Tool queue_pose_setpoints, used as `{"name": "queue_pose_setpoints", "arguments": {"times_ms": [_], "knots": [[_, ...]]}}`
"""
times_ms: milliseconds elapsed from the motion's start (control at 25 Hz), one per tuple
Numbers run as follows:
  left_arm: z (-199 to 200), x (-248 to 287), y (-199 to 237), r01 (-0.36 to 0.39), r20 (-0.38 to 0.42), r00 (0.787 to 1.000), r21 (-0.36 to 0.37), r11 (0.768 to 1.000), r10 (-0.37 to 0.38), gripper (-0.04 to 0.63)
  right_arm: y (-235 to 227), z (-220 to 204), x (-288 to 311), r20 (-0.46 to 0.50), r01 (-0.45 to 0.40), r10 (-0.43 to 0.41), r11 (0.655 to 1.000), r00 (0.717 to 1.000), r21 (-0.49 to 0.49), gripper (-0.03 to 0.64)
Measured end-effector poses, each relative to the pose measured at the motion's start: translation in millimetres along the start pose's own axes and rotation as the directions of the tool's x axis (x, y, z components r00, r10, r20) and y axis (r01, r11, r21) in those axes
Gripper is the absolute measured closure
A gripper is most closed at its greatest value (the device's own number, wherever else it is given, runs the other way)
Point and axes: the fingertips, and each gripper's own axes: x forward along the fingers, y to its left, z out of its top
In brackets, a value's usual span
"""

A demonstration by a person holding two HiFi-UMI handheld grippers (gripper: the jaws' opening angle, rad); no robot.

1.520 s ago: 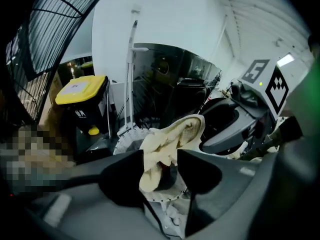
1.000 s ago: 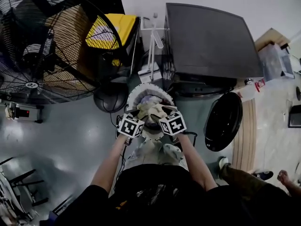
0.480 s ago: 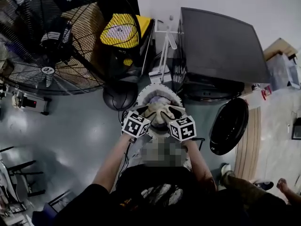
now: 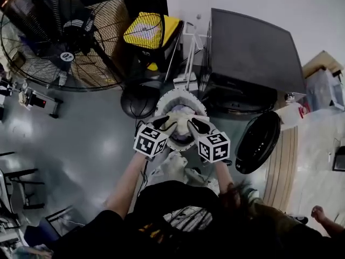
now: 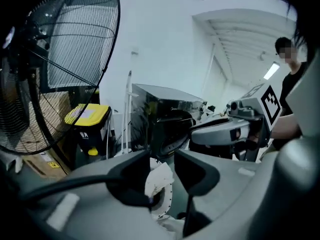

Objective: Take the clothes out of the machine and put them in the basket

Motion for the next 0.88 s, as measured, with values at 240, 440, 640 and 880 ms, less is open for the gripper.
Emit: {"name": "queue_pose_setpoints", "arguments": {"times_ms": [240,440,640,880], "knots": [[2.9,-30.3,-47.1,-0.026,0.082,0.996,-0.036,0.999,0.029,0.459,22.4,-7.3,-48.7,0.033,-0.045,0.046,0.998,0.998,-0.046,0.578],[-2.7,-49.5,-81.6,-0.041,0.133,0.990,-0.061,0.997,0.048,0.486,39.8,-18.6,-81.9,0.031,-0.077,0.080,0.993,0.996,-0.090,0.609],[-8.8,-63.4,-106.7,-0.059,0.179,0.981,-0.077,0.995,0.072,0.506,53.7,-31.5,-107.7,0.023,-0.108,0.113,0.983,0.993,-0.151,0.609],[-11.3,-77.0,-125.3,-0.090,0.210,0.972,-0.073,0.993,0.103,0.512,68.1,-35.0,-125.7,0.022,-0.143,0.151,0.967,0.988,-0.209,0.609]]}}
